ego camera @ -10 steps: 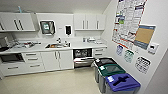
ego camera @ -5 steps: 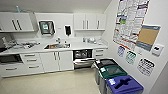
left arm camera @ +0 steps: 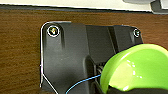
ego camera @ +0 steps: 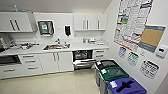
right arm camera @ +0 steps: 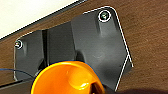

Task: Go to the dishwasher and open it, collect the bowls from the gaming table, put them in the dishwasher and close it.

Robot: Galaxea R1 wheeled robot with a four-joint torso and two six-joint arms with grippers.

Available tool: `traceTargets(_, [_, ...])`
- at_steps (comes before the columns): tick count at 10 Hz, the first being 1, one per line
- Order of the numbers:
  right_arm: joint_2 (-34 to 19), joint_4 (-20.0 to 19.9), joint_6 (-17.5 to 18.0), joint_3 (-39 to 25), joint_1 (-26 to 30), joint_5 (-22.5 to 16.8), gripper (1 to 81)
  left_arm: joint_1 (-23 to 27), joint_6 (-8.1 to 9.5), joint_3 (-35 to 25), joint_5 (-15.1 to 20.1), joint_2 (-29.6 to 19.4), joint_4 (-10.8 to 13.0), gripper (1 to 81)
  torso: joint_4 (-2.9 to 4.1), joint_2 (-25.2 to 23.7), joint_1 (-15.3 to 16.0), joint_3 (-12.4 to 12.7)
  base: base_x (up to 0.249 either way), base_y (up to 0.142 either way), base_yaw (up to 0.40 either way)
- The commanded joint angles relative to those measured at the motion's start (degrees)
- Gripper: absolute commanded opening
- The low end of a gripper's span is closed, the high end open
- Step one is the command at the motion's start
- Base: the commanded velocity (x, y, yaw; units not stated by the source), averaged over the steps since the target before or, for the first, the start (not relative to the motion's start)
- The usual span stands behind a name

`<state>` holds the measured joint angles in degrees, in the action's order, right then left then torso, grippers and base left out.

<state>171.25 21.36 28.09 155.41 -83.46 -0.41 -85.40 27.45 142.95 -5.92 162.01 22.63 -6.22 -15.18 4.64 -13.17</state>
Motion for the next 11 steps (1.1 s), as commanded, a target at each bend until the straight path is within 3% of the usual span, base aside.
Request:
traceTargets(1, [-0.10, 0.61, -0.14, 0.24, 3.16, -2.66, 1.0, 2.64, 0.23, -0.21, 2.32, -0.98, -0.48, 1.0, 0.00, 0.00, 0.00, 0.00, 0.097, 0.000, 0.000])
traceTargets(11, [0.17, 0.70, -0.14, 0.24, 3.25, -2.75, 1.0, 2.64, 0.23, -0.21, 2.32, -1.07, -0.39, 1.0, 0.00, 0.00, 0.02, 0.00, 0.096, 0.000, 0.000])
